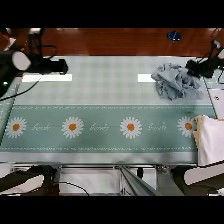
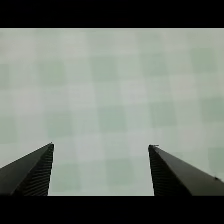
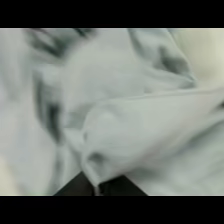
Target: Fold the shirts.
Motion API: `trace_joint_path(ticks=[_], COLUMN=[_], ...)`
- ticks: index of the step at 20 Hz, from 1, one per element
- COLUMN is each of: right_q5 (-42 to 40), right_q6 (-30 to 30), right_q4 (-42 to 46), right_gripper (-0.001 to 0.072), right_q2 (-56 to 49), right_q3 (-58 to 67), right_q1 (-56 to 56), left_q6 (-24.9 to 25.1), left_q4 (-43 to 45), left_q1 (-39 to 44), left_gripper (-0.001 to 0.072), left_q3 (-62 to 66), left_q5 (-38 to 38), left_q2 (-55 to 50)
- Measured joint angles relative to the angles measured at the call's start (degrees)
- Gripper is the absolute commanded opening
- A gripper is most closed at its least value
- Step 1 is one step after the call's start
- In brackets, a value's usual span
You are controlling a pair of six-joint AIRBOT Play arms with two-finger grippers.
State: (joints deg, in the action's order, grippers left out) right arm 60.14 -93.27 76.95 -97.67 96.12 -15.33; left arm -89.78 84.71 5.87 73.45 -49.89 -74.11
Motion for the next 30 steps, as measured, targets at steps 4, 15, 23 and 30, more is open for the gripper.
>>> trace_joint_path(ticks=[4,15,23,30], right_q5=[-2.01,-5.62,-3.63,-5.09], right_q6=[4.9,11.37,13.11,7.82], right_q4=[-5.07,-7.37,-7.52,-8.52], right_gripper=[0.0021,0.0021,0.0021,0.0022], right_q2=[9.88,29.35,32.0,29.66], right_q3=[10.21,22.32,21.68,-4.68], right_q1=[2.56,15.89,33.53,47.89], left_q6=[0.17,0.09,0.02,0.04], left_q4=[-3.48,-16.85,-17.86,-17.9], left_q1=[-3.23,0.83,1.16,1.16], left_gripper=[0.0701,0.0701,0.0701,0.0701], left_q3=[-6.64,-37.13,-38.77,-38.88], left_q5=[-7.89,-3.1,2.54,4.09], left_q2=[10.86,37.2,38.49,38.56])
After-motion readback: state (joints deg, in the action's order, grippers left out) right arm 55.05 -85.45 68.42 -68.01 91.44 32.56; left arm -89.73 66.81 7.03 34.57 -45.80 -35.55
